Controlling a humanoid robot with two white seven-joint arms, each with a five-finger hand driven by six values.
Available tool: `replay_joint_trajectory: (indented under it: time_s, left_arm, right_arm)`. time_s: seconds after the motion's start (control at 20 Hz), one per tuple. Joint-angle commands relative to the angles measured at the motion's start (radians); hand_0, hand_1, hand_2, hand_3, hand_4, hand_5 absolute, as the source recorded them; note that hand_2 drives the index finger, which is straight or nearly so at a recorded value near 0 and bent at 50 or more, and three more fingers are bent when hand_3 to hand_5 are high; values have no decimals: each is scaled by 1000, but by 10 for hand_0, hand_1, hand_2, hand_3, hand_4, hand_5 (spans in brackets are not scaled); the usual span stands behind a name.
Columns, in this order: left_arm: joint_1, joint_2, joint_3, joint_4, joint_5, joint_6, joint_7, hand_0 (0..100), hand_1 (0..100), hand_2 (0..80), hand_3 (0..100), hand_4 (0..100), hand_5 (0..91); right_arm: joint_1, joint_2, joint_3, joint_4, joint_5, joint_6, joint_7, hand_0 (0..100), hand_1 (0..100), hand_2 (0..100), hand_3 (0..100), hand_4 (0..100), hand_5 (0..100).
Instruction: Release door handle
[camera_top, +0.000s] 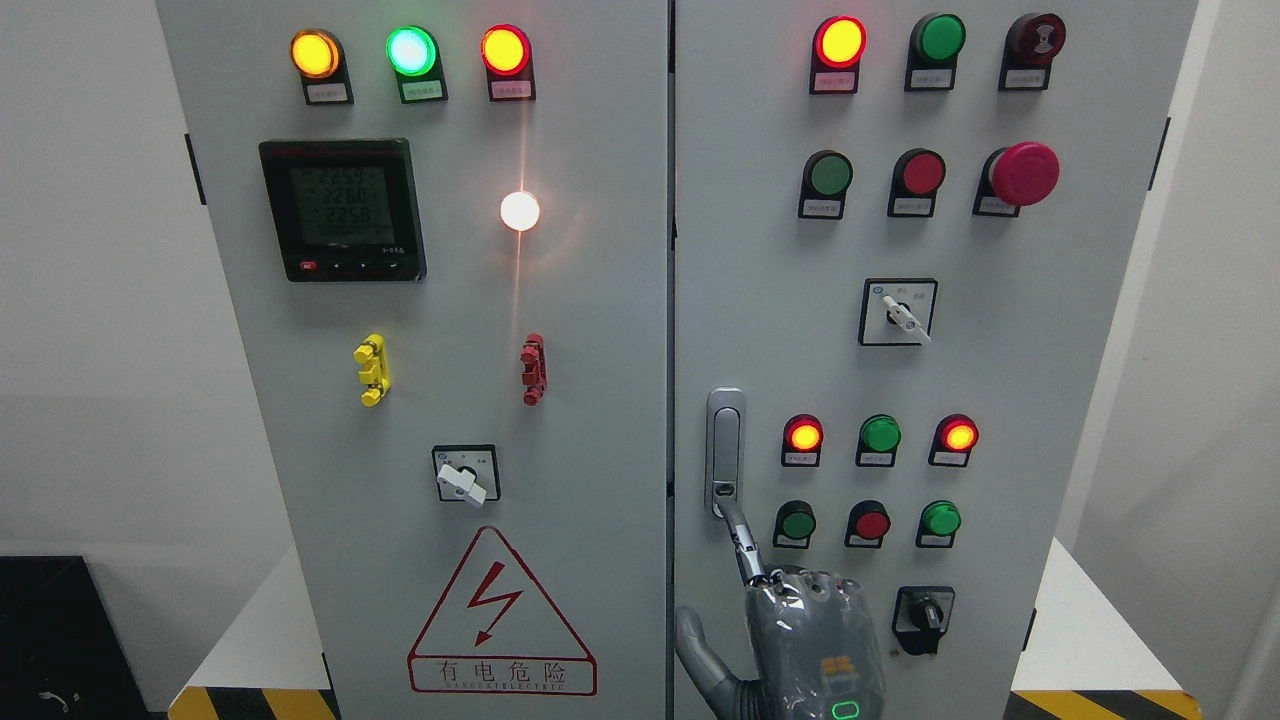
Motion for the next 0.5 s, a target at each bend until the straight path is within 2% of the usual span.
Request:
replay_joint_trajectory:
  time_s: [0.0,0.45]
  left_arm:
    - [-34,0,0,0,0,0,0,120,556,0,0,0,0]
    - [-34,0,0,0,0,0,0,120,556,0,0,0,0]
  right_arm:
    - [-26,2,16,60,41,32,1,495,283,0,963,1000,1000]
    - [-35,2,11,80,66,51,9,494,281,0,965,1000,1000]
